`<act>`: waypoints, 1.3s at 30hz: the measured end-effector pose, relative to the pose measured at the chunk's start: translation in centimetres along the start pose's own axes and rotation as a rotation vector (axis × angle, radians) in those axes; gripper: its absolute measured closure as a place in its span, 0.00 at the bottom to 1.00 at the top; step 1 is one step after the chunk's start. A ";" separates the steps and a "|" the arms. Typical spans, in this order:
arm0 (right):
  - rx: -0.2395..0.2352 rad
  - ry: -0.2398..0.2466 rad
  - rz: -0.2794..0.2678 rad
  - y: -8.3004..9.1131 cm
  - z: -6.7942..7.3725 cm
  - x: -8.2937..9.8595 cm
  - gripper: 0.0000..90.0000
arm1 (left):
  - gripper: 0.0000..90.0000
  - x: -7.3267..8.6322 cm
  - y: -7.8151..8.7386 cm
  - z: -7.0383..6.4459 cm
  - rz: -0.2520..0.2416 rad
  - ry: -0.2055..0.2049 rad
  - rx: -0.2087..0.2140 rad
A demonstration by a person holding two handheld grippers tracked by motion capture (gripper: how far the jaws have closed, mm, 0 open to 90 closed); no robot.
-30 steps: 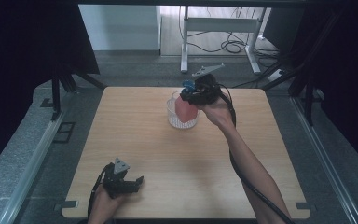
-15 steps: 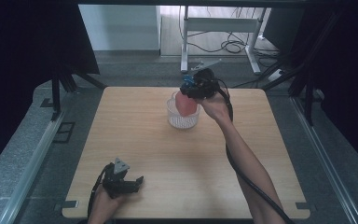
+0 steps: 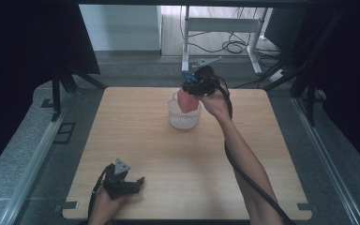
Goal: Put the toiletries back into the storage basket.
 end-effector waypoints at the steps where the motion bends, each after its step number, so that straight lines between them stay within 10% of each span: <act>1: 0.002 0.001 0.001 -0.1 0.0 0.0 0.58 | 0.12 0.0 0.0 0.0 0.000 0.000 0.000; 39: 0.007 0.012 0.040 -4.9 0.1 2.1 0.58 | 0.12 0.0 0.0 0.0 0.003 -0.001 0.001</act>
Point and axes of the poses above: each handheld gripper's, and its own axes: y roughly backward along the jaws, x roughly out of its underside, z roughly to its left, the point moved 1 cm from there along -y, roughly forward along the jaws, and after that the axes turned 8 degrees about z, right-handed, at the moved point
